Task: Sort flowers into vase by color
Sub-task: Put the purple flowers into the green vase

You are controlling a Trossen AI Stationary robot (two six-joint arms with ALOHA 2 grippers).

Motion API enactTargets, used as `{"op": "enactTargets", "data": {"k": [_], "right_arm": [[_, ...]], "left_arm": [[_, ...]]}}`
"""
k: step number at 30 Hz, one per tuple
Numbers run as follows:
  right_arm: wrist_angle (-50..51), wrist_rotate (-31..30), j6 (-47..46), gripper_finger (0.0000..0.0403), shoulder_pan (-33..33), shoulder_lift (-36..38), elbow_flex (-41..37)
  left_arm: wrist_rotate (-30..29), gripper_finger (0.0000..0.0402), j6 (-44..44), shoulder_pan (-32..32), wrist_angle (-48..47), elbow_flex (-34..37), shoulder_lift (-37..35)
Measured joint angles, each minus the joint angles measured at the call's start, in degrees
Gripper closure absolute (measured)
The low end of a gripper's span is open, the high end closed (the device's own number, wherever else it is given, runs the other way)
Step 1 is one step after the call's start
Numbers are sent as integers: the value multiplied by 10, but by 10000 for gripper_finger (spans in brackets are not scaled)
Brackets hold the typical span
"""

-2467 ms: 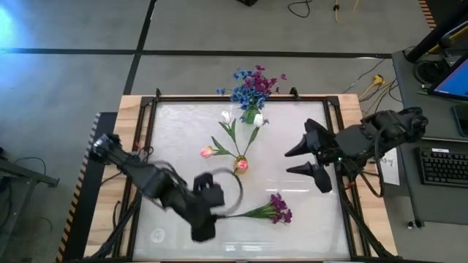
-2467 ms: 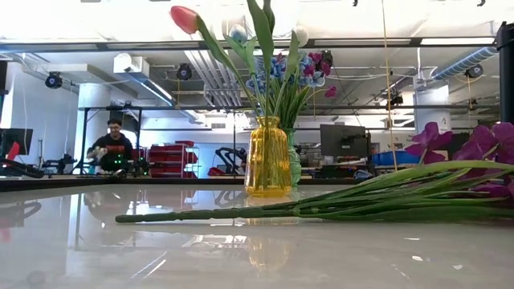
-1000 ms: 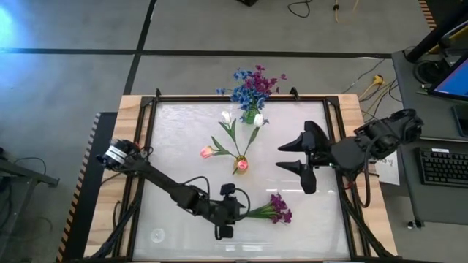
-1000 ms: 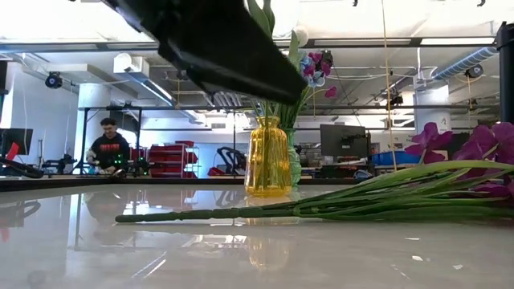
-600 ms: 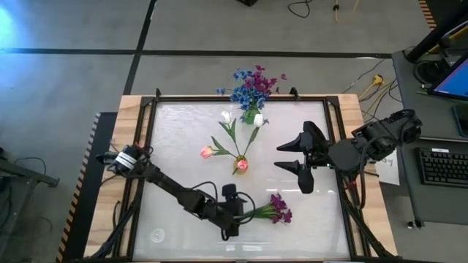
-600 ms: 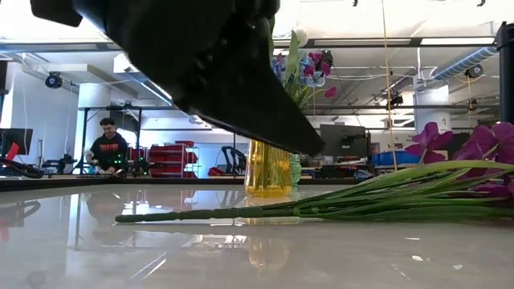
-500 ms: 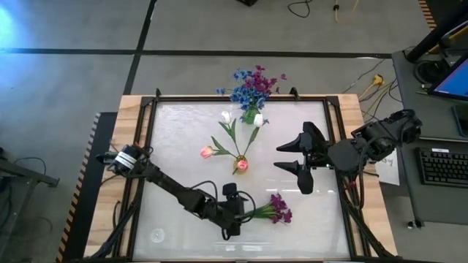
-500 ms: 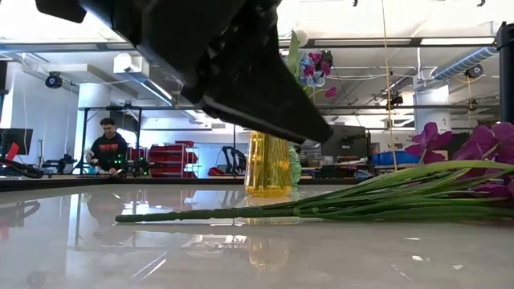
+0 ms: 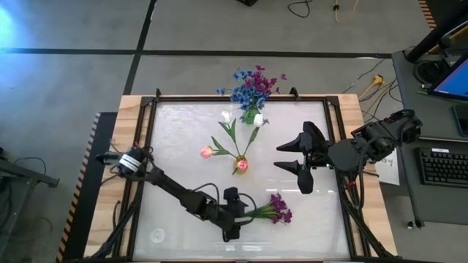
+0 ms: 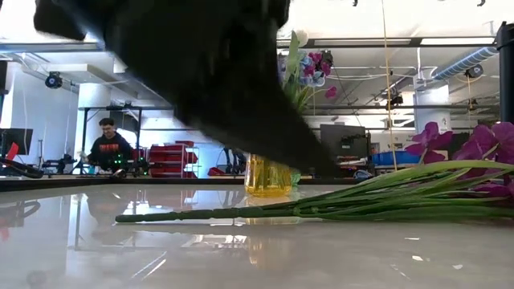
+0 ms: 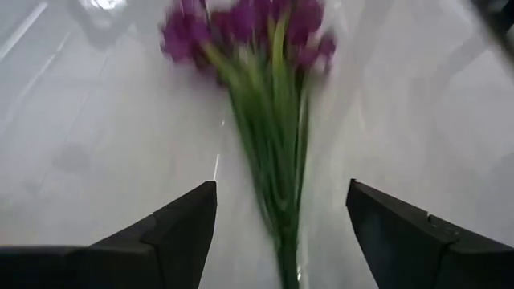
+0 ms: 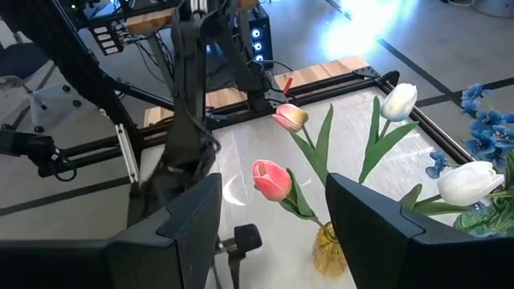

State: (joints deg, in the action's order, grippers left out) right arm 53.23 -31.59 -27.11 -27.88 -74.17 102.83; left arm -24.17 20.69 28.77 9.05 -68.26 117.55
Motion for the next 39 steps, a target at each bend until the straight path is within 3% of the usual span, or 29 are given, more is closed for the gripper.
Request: {"op": "enactTargets", "data": {"k": [8, 12, 18, 25, 31, 39], "right_arm": [[0, -1, -8, 188, 0, 0, 0], [1, 0, -13, 188, 0, 0, 0], [2, 0, -15, 188, 0, 0, 0], [2, 0, -14, 188, 0, 0, 0], [4, 0, -9, 188, 0, 0, 0], [36, -8, -18, 188, 0, 3, 0]], "left_arm": [[17, 140, 26, -1, 1, -45, 61], [27, 164, 41, -1, -3, -52, 68], [26, 251, 91, -2, -28, -50, 67], [33, 387, 101, -2, -57, -55, 63], [85, 399, 60, 2, -89, -65, 43], [82, 401, 11, 1, -132, -62, -60]]}}
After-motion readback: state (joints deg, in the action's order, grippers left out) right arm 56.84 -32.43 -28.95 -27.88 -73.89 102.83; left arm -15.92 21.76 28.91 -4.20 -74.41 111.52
